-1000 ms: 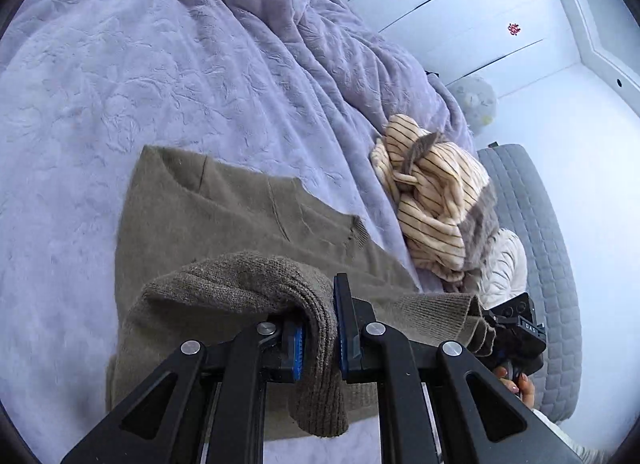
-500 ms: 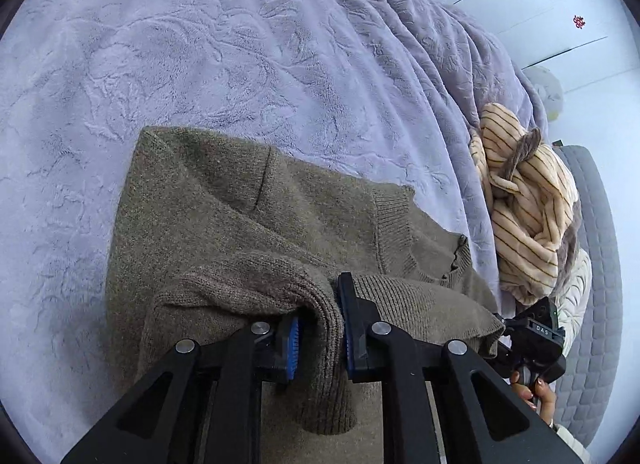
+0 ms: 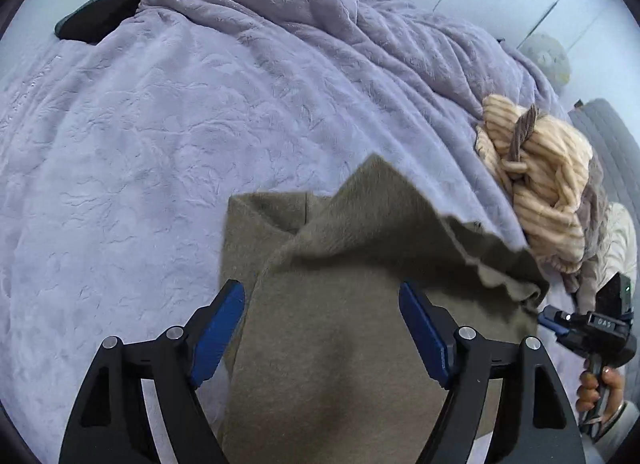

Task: Fold small clothes

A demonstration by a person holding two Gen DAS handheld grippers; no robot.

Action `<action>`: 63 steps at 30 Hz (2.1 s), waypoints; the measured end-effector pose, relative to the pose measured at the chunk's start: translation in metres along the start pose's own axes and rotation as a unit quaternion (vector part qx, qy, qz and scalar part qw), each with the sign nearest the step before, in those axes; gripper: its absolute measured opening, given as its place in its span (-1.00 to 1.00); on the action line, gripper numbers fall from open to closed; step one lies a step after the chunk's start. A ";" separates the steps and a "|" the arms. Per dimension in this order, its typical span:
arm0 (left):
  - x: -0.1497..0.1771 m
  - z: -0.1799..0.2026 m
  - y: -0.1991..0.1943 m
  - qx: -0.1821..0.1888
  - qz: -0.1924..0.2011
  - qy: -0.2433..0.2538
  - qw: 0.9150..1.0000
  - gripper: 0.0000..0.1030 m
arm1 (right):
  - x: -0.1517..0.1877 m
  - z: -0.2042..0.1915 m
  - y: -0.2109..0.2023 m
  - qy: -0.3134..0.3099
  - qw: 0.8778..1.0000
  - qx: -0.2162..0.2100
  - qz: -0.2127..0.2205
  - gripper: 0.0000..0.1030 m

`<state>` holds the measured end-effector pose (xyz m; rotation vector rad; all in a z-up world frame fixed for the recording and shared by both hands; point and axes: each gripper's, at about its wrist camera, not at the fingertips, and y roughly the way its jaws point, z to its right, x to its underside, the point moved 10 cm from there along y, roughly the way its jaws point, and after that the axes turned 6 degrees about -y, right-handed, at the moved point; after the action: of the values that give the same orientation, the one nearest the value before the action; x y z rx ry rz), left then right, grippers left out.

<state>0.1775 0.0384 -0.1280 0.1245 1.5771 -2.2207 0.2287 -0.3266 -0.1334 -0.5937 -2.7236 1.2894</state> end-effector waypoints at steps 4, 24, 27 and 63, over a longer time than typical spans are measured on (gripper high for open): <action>0.027 0.011 0.027 -0.016 -0.046 0.032 0.998 0.55 | 0.019 0.000 0.016 -0.052 0.997 0.034 -0.037 -0.58; 0.004 0.018 0.058 -0.105 -0.019 0.039 0.994 0.55 | -0.051 0.018 -0.004 -0.065 0.984 0.154 0.063 -0.27; 0.015 0.005 0.050 -0.133 -0.026 0.043 0.990 0.55 | -0.025 0.012 -0.014 -0.084 0.985 0.142 0.043 -0.18; 0.204 0.010 -0.094 -0.091 -0.107 0.016 0.990 0.55 | 0.198 0.001 -0.065 -0.059 0.982 0.160 -0.078 0.31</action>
<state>-0.0427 -0.0021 -0.1031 -0.0653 1.8781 -2.2255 0.0254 -0.2909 -0.1052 -0.2770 -2.5058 1.7170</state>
